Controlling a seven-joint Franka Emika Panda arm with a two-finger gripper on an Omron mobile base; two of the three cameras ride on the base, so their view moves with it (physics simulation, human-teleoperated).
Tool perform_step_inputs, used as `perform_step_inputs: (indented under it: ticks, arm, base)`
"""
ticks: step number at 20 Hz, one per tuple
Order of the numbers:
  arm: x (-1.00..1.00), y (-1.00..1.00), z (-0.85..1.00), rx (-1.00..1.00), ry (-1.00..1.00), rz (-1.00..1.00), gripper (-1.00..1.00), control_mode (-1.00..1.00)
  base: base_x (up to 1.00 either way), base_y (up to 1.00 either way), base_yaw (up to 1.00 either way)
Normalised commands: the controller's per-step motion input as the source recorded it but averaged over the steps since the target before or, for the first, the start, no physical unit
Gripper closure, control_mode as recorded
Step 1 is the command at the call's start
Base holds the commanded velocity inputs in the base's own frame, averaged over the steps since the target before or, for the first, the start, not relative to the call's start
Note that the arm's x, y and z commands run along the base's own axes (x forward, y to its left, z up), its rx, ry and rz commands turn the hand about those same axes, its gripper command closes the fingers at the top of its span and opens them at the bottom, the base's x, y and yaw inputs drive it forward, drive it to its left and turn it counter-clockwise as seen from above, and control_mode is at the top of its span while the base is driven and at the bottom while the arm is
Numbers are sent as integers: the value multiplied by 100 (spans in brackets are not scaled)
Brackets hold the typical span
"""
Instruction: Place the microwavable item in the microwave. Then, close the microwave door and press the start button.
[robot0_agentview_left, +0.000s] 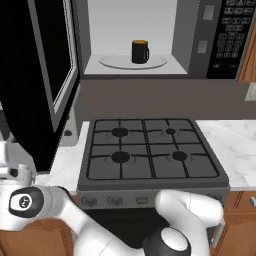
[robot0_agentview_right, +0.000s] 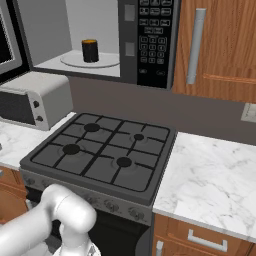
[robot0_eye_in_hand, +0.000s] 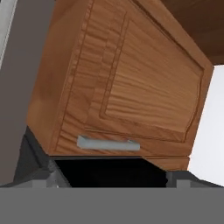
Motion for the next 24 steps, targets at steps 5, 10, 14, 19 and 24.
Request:
perform_step_inputs:
  ticks: [5, 10, 14, 19, 24]
  arm:
    - [-26, -40, 51, 23, -2, -19, -100, -100]
    - [-20, -61, 55, 31, -5, -14, -100, -100]
    - [-22, -83, 35, 37, -11, -9, -100, -100]
    - [-26, -99, 44, 40, -14, 0, -100, -100]
    - [-35, -100, 33, 44, -18, 1, -100, -100]
  base:
    - [0, 0, 0]
    - [0, 0, 0]
    - [0, 0, 0]
    - [0, 0, 0]
    - [0, 0, 0]
